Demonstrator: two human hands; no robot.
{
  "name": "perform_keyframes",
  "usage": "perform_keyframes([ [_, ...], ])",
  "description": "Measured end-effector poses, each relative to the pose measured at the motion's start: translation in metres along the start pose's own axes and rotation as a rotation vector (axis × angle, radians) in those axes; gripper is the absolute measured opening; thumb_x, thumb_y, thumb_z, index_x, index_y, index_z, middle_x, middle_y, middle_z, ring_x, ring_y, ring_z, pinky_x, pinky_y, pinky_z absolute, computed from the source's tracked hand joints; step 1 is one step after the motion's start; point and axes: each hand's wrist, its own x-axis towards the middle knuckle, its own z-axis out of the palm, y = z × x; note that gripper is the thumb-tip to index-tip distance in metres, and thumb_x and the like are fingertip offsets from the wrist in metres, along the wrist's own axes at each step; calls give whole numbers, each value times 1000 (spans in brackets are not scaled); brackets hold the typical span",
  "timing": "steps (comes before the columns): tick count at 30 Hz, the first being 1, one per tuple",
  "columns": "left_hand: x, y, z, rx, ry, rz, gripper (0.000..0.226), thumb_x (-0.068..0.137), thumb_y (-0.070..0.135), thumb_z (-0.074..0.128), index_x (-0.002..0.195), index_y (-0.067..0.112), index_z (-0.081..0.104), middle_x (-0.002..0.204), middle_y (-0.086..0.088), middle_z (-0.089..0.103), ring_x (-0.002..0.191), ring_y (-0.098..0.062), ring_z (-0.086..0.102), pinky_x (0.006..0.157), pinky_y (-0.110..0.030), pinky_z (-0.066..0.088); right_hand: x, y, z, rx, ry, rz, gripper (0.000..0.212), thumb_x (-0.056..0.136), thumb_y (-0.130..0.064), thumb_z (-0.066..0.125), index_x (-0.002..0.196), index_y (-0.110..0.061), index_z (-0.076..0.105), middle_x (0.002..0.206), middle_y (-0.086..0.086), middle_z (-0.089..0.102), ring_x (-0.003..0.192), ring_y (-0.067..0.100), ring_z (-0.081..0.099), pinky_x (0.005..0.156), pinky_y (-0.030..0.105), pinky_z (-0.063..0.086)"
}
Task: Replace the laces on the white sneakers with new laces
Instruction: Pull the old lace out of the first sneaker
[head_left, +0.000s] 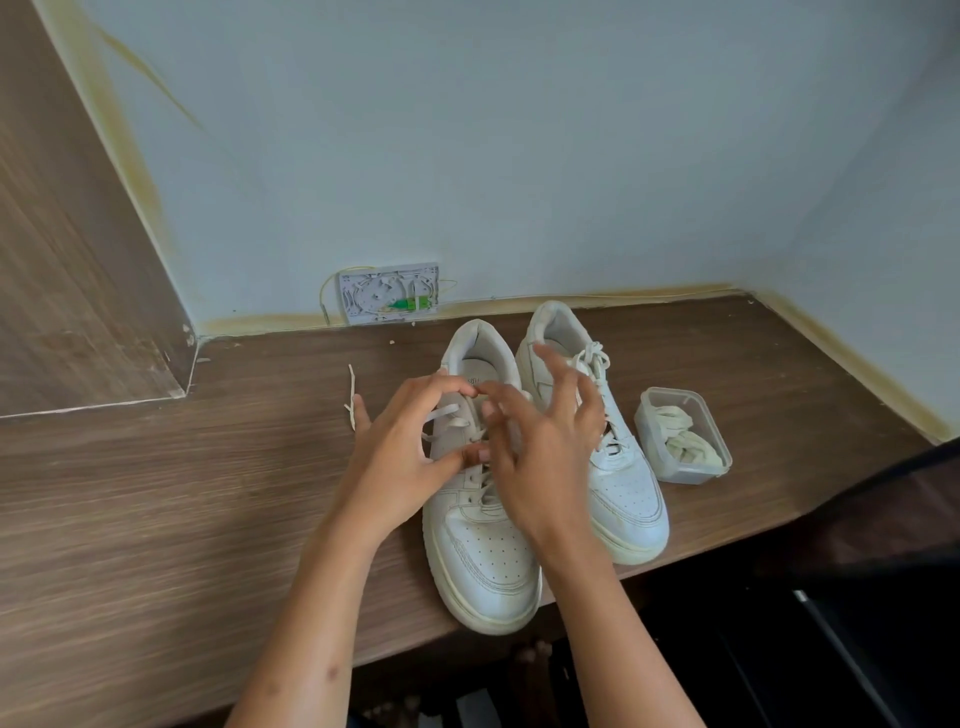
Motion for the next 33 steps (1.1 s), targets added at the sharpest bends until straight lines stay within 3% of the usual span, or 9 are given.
perform_keyframes([
  [5,1,0,0,19,16,7,54,65,68,65,115,50,52,128,30,50,119,17,43,116,-58,-6,0,-1,8,-17,10,-25,18,94,-20,50,92,-28,67,147,4,34,136,34,19,109,58,25],
  [10,0,-1,-1,33,1,6,52,67,67,71,113,51,53,127,32,49,114,20,44,116,-63,-5,11,4,-3,422,462,305,41,95,-3,48,82,-41,54,126,4,35,114,30,45,96,24,41],
  [13,0,-1,-1,28,-3,5,50,68,67,70,113,53,51,129,30,49,115,24,39,116,-64,-5,13,11,-13,428,531,426,18,102,-13,48,97,-10,65,122,2,33,111,5,34,86,-1,28],
  [17,0,-1,-1,14,-1,-9,52,66,69,69,112,55,51,130,29,49,118,18,44,116,-64,-5,5,4,-10,253,280,157,20,101,-26,53,119,-29,62,138,3,34,124,16,27,102,16,24],
  [20,0,1,-1,8,9,-15,51,65,67,69,112,55,50,128,31,49,117,14,46,115,-64,-5,0,3,1,29,-44,-9,23,99,-28,52,116,-38,64,150,0,26,135,25,16,109,44,25],
  [22,0,1,-1,2,10,-12,50,66,66,68,112,55,51,127,33,48,115,15,47,115,-64,-5,-2,2,6,71,-90,18,20,98,-24,56,112,-34,66,149,-1,28,134,21,15,109,48,27],
  [28,0,-1,-2,2,3,-24,52,64,71,69,111,57,51,128,36,47,114,13,51,117,-60,-8,10,9,-6,259,425,287,27,87,8,56,87,-17,66,126,2,41,115,28,39,96,19,32],
  [31,0,-1,-3,3,-3,-31,51,65,71,69,111,58,50,128,40,43,118,9,51,117,-60,-8,20,31,-27,452,660,525,24,98,-5,49,81,-19,58,113,-4,39,114,30,45,96,35,45],
  [33,0,-1,-3,-5,-2,-30,50,65,71,68,110,58,50,128,39,44,119,9,50,117,-61,-6,22,40,-39,491,651,624,25,100,-15,53,80,-30,58,108,-13,40,118,29,44,94,38,49],
])
